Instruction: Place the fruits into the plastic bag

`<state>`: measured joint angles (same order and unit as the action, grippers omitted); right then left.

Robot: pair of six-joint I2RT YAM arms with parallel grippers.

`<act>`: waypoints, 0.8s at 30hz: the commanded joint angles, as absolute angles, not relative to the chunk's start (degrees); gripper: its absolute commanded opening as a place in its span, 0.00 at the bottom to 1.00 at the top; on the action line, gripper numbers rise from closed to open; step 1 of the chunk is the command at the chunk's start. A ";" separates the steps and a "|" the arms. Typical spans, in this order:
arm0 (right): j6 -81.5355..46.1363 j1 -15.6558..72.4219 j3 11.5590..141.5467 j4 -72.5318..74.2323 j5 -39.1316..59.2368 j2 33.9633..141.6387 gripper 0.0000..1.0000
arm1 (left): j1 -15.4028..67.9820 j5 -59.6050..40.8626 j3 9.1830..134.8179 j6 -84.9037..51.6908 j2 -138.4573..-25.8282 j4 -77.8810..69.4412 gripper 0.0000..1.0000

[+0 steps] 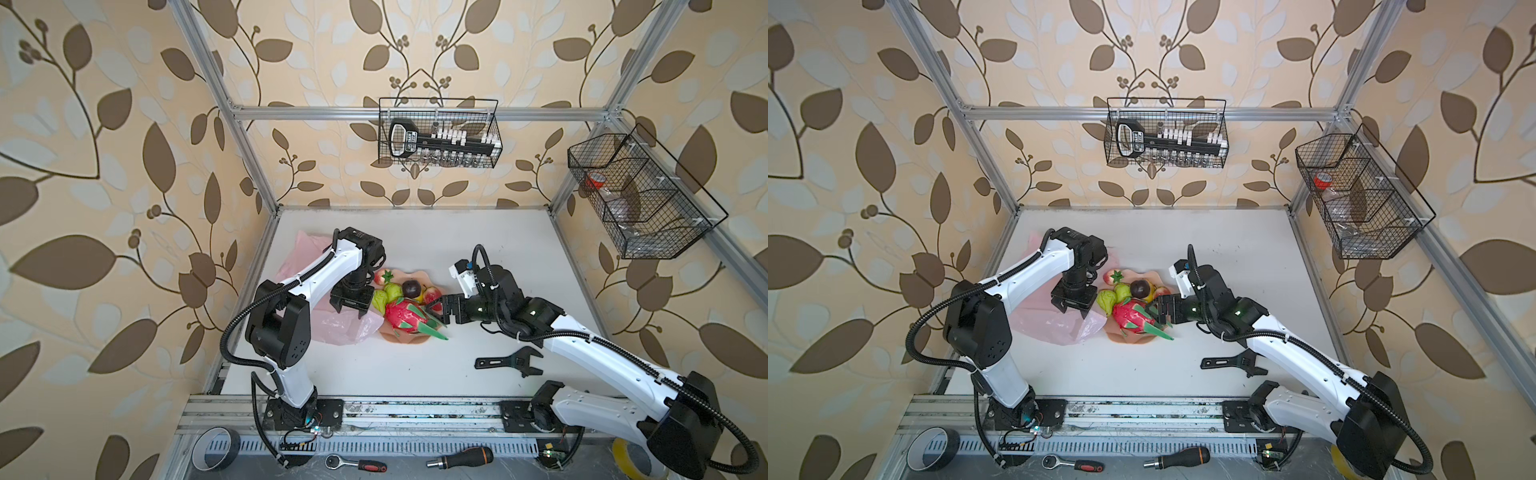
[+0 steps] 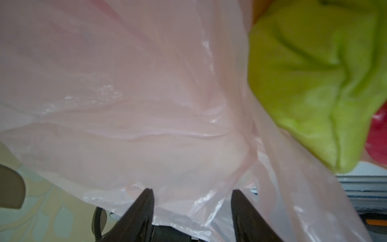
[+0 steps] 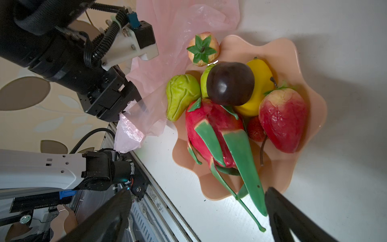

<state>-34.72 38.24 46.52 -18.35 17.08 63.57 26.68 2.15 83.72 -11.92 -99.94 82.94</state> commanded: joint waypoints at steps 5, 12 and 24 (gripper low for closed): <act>-35.40 38.51 48.25 -16.14 18.54 65.21 1.00 | 27.07 3.44 82.94 -11.77 -100.03 83.76 0.35; -36.74 38.50 48.69 -13.83 19.07 66.43 1.00 | 27.07 2.88 81.22 -12.21 -98.56 83.63 0.16; -35.92 38.59 52.95 -13.29 19.19 70.23 1.00 | 26.89 4.29 82.35 -15.17 -95.20 83.66 0.00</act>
<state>-36.51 38.24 50.02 -13.85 18.65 69.08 26.68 3.36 81.23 -13.19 -98.76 81.87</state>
